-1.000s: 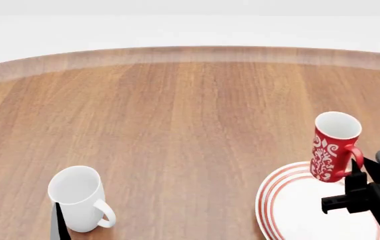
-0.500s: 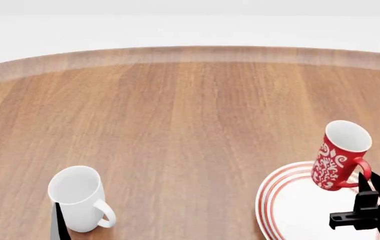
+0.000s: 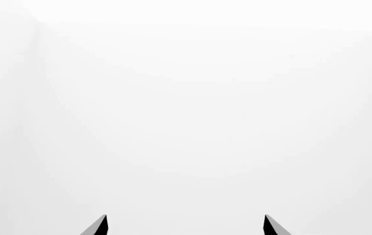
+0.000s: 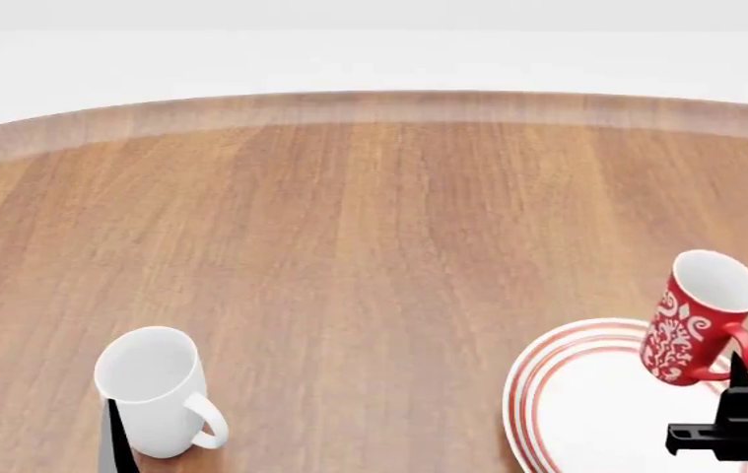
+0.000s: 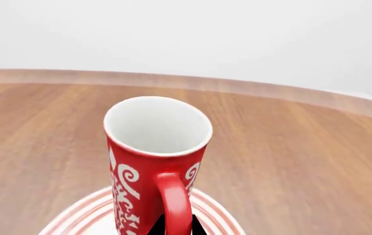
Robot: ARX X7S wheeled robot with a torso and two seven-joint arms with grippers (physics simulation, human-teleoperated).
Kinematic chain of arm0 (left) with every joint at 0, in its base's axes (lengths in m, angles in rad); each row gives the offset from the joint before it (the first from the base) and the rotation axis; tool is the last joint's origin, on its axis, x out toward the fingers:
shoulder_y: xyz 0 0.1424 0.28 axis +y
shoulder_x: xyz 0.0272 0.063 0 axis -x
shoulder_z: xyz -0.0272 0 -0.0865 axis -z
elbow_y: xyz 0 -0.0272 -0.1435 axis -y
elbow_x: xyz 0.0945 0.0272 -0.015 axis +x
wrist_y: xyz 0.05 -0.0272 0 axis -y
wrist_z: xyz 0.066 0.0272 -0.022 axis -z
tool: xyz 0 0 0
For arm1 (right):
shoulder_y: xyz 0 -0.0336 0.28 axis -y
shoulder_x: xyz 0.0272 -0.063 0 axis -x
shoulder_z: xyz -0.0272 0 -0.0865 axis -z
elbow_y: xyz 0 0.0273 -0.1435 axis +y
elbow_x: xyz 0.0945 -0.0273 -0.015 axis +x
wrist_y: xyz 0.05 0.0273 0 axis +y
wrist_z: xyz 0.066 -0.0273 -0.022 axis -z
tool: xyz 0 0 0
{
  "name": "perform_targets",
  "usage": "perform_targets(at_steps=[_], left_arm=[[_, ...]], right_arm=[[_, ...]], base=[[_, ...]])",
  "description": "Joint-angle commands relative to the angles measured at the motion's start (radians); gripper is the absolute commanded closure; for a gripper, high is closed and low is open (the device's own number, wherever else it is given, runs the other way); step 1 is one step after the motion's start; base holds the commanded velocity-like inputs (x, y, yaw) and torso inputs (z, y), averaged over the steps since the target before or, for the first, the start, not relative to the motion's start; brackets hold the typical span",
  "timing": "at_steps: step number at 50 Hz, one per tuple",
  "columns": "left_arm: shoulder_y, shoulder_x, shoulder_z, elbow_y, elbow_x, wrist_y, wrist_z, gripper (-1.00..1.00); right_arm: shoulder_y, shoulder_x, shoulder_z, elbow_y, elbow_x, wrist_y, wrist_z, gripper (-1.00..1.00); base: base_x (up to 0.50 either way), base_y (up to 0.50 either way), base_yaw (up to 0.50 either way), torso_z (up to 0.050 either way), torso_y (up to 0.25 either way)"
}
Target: Pick up the red mug and put it on the plate
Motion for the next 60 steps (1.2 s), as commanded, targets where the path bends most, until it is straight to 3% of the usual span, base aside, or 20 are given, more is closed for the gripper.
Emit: perform_targets(at_steps=[1,27,60], left_arm=[[0.000,0.000,0.000,-0.001,-0.002,0.001,0.001,-1.00],[-0.004,0.007,-0.011,-0.018,0.022,0.032,-0.003,-1.00],[-0.006,0.013,-0.016,-0.030,0.016,0.054,0.008,-1.00]], right_arm=[[0.030,-0.020,0.005,0.068,-0.024,-0.028,-0.003,1.00],[0.060,-0.032,-0.009,0.057,-0.049,-0.009,0.035,1.00],[0.090,-0.056,-0.009,0.143,-0.066,-0.060,-0.001,1.00]], base=[[0.00,0.00,0.00,0.000,0.000],[0.00,0.00,0.00,0.000,0.000],[0.00,0.00,0.00,0.005,-0.111]])
